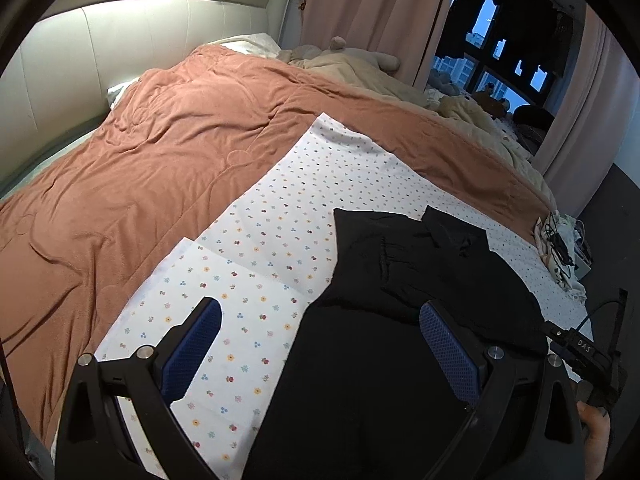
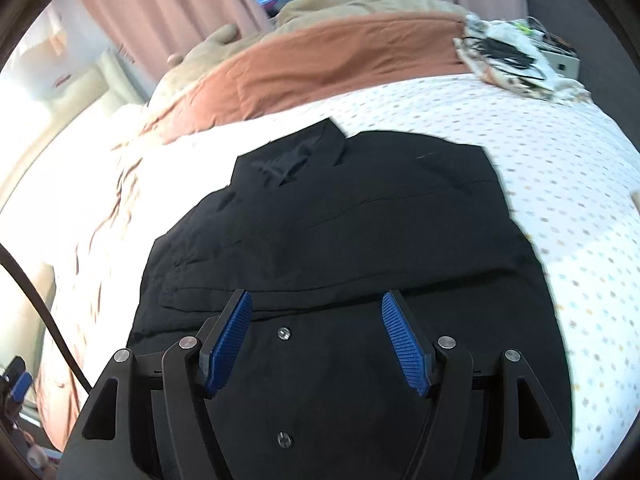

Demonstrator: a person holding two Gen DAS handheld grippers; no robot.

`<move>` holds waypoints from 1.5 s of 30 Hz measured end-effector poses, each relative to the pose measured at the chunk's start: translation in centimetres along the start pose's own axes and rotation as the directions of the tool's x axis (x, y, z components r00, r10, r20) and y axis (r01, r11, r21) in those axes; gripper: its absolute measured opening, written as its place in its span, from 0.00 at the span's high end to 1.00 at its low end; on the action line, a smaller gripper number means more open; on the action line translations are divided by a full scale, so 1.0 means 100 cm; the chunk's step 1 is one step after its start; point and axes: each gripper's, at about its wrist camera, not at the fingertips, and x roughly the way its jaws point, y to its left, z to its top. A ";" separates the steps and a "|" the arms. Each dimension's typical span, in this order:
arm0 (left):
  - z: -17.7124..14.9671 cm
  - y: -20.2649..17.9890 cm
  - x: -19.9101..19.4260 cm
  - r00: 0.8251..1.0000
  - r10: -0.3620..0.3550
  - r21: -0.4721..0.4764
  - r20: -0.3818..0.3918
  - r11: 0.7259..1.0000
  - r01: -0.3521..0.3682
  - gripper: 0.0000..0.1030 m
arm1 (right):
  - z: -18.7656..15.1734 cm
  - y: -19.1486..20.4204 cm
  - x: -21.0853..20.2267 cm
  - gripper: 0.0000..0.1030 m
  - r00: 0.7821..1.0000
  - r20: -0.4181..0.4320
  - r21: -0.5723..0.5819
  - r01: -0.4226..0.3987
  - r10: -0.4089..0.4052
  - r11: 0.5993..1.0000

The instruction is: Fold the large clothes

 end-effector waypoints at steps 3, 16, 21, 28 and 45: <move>-0.004 -0.018 -0.016 0.999 -0.043 0.050 0.012 0.998 0.043 0.02 | -0.009 -0.006 -0.028 0.32 0.998 0.027 -0.004 0.049 -0.049 0.999; -0.052 -0.037 -0.080 0.998 -0.061 0.179 0.027 0.982 0.056 0.02 | -0.082 -0.050 -0.146 0.00 0.990 0.135 0.138 0.007 -0.025 0.990; -0.078 -0.023 -0.109 0.996 -0.066 0.200 0.061 0.978 0.052 0.01 | -0.113 -0.068 -0.179 0.00 0.989 0.151 0.165 -0.017 -0.008 0.986; -0.112 0.011 -0.141 0.986 -0.156 0.118 0.060 0.982 0.148 0.02 | -0.166 -0.097 -0.216 0.00 0.970 0.215 0.211 -0.159 0.113 0.964; -0.174 0.069 -0.204 0.963 -0.224 -0.022 0.147 0.973 0.230 0.02 | -0.279 -0.185 -0.315 0.00 0.902 0.342 0.215 -0.347 0.262 0.913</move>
